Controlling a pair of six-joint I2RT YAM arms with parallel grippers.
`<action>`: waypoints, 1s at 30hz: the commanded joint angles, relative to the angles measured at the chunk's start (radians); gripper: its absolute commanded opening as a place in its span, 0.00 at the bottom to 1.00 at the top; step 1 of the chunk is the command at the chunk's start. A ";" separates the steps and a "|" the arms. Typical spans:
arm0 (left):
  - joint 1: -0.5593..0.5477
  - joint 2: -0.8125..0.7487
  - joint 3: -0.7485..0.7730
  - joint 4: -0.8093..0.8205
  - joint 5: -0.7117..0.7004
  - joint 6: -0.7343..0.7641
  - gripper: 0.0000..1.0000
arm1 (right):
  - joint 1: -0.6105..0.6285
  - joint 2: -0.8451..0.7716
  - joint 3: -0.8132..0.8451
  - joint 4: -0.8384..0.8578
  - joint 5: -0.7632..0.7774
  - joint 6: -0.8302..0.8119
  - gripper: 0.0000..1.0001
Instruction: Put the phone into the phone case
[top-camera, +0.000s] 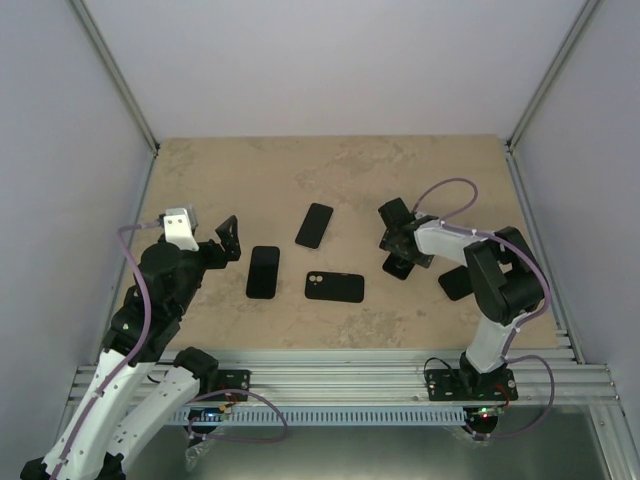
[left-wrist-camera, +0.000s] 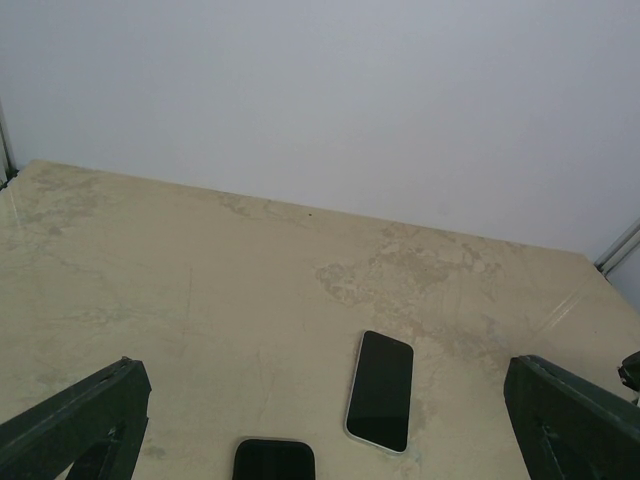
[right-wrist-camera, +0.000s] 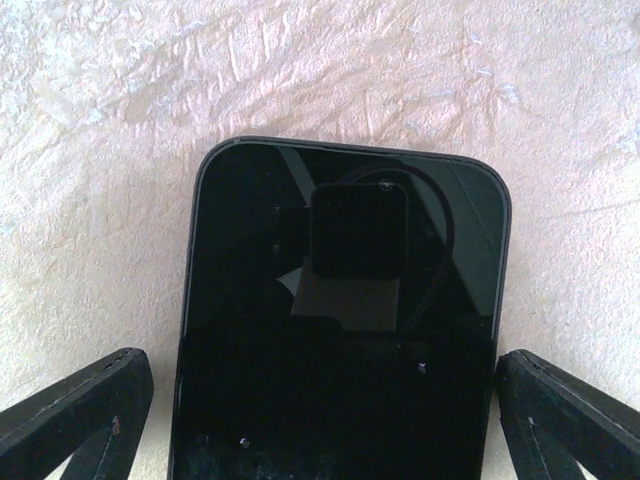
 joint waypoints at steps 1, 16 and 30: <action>0.005 -0.004 -0.011 0.030 0.013 0.001 1.00 | 0.010 0.039 -0.076 -0.093 -0.092 -0.012 0.93; 0.005 0.075 0.034 0.012 0.170 -0.086 0.99 | 0.063 -0.030 -0.124 -0.064 -0.065 -0.043 0.73; 0.005 0.155 -0.086 0.147 0.508 -0.287 0.99 | 0.169 -0.270 -0.151 -0.014 -0.028 -0.224 0.51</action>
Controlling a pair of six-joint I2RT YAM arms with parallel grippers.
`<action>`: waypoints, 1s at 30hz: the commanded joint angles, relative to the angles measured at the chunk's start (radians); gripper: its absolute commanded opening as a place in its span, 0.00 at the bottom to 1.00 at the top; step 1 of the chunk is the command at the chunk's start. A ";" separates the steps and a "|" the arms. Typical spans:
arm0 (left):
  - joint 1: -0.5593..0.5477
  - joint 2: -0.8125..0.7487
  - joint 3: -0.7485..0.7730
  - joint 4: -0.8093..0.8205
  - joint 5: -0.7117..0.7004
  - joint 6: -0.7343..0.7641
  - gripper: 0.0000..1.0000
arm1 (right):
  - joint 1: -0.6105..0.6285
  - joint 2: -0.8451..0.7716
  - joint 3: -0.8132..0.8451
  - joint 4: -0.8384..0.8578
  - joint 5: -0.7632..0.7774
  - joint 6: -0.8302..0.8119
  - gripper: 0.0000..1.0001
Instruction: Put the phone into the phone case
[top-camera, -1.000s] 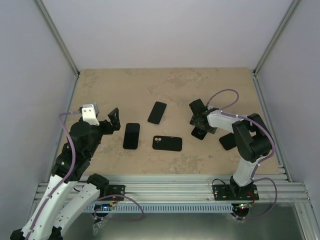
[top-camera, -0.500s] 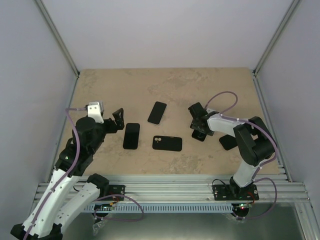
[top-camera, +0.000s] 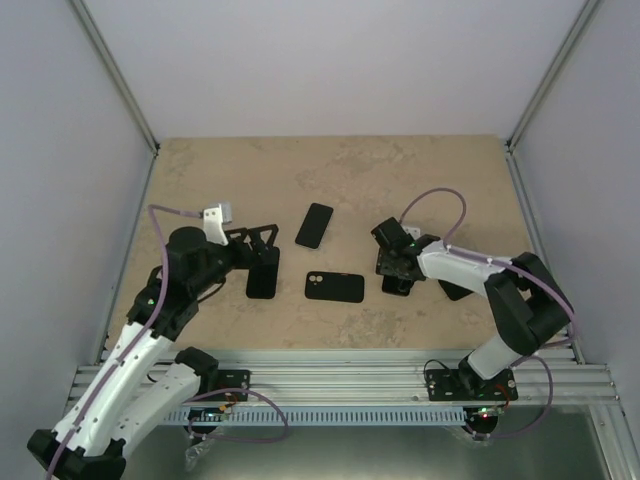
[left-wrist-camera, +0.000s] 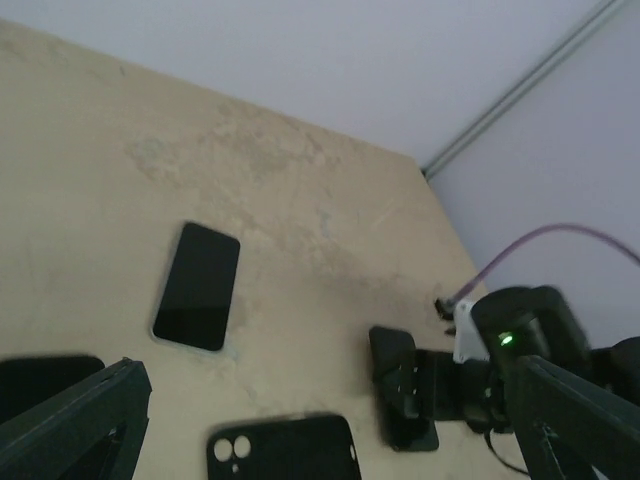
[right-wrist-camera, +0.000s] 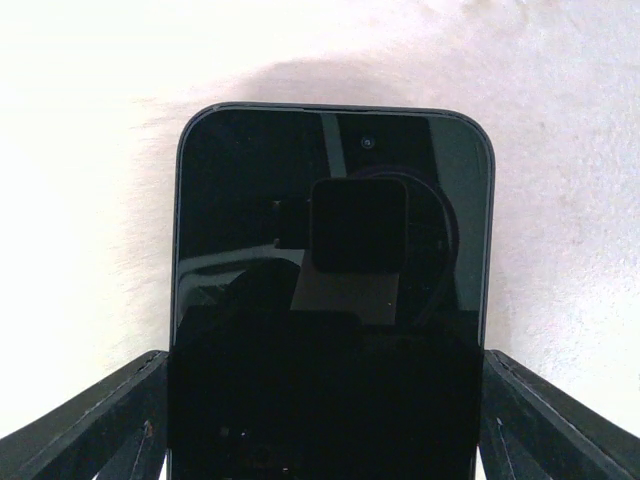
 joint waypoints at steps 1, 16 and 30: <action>0.005 0.033 -0.065 0.071 0.139 -0.066 0.99 | 0.055 -0.098 0.006 0.018 0.010 -0.111 0.51; 0.005 0.204 -0.248 0.346 0.452 -0.183 0.99 | 0.312 -0.189 0.069 0.113 0.009 -0.370 0.48; 0.004 0.296 -0.422 0.656 0.554 -0.333 0.87 | 0.473 -0.197 0.096 0.220 -0.015 -0.512 0.48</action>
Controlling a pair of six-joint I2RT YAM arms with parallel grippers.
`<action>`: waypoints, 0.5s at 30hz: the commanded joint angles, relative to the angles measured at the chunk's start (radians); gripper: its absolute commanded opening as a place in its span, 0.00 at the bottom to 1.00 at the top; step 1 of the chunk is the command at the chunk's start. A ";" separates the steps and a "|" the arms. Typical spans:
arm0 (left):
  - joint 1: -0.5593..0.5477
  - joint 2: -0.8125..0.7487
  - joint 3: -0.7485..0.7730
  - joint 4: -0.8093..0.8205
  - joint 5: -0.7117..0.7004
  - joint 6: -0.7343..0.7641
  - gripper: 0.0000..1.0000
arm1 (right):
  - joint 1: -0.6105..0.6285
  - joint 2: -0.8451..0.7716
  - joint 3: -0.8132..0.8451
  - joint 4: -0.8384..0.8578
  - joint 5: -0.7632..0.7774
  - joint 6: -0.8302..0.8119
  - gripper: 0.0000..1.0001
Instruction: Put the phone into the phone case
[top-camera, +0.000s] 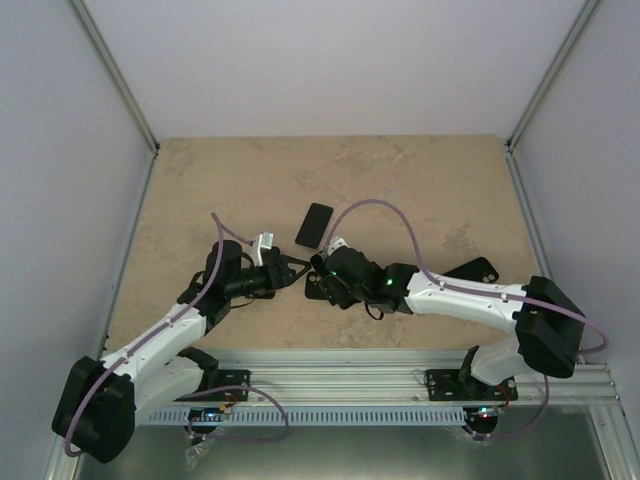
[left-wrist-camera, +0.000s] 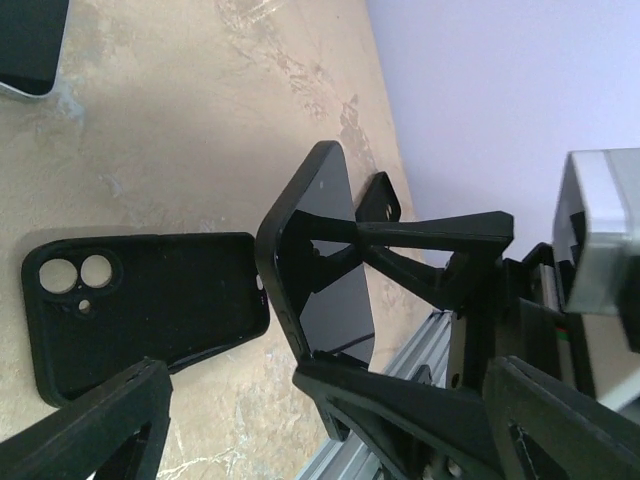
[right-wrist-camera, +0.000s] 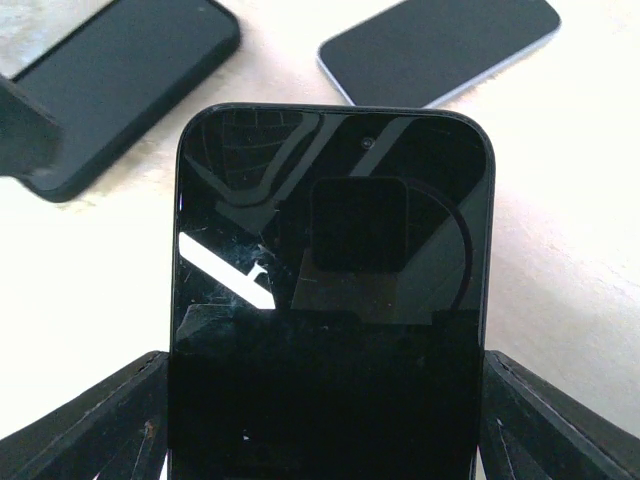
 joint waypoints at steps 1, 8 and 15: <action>0.004 0.017 -0.038 0.147 0.051 -0.056 0.85 | 0.018 -0.039 0.028 0.093 -0.018 -0.056 0.48; -0.002 0.053 -0.057 0.213 0.057 -0.077 0.71 | 0.024 -0.104 -0.010 0.181 -0.123 -0.096 0.48; -0.073 0.095 -0.050 0.313 0.067 -0.125 0.54 | 0.027 -0.123 -0.036 0.216 -0.170 -0.111 0.48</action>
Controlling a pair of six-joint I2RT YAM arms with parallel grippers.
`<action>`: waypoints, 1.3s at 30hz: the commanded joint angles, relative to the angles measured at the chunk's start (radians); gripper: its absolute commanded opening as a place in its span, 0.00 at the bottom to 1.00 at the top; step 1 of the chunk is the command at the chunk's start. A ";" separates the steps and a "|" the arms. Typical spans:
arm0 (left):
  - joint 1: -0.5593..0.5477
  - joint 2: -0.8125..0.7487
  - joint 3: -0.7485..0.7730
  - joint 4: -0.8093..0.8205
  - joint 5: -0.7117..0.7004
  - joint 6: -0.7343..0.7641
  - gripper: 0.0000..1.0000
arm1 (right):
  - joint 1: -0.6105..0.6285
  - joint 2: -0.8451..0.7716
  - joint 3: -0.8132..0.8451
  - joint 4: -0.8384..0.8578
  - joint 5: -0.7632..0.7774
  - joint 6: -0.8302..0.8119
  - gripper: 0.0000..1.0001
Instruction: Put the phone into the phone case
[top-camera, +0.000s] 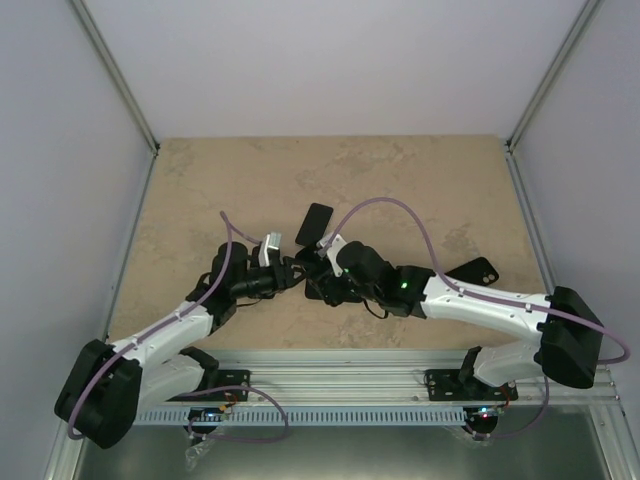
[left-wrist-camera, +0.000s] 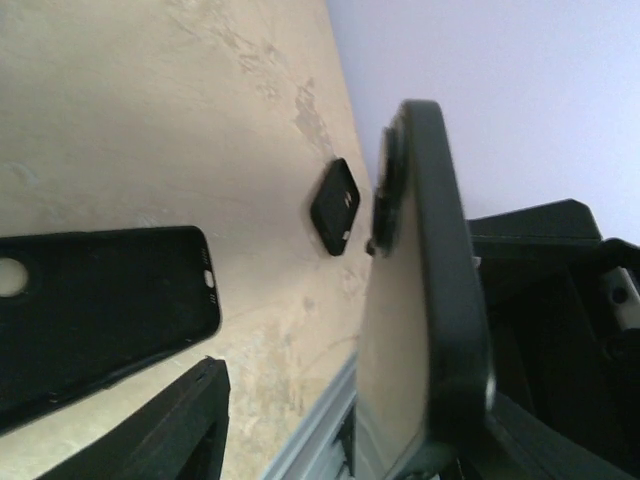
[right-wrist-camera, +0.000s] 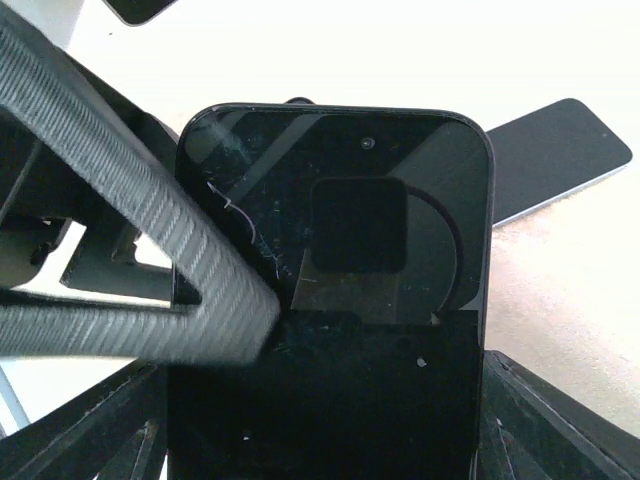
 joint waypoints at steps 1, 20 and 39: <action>-0.050 0.016 0.000 0.108 0.019 -0.033 0.50 | 0.007 -0.016 -0.014 0.076 -0.031 -0.024 0.48; -0.066 -0.086 -0.031 0.118 -0.063 -0.069 0.00 | 0.007 -0.088 -0.079 0.148 -0.059 -0.013 0.59; -0.064 -0.443 -0.117 -0.004 -0.385 -0.112 0.00 | 0.008 -0.203 -0.145 0.287 -0.109 0.103 0.97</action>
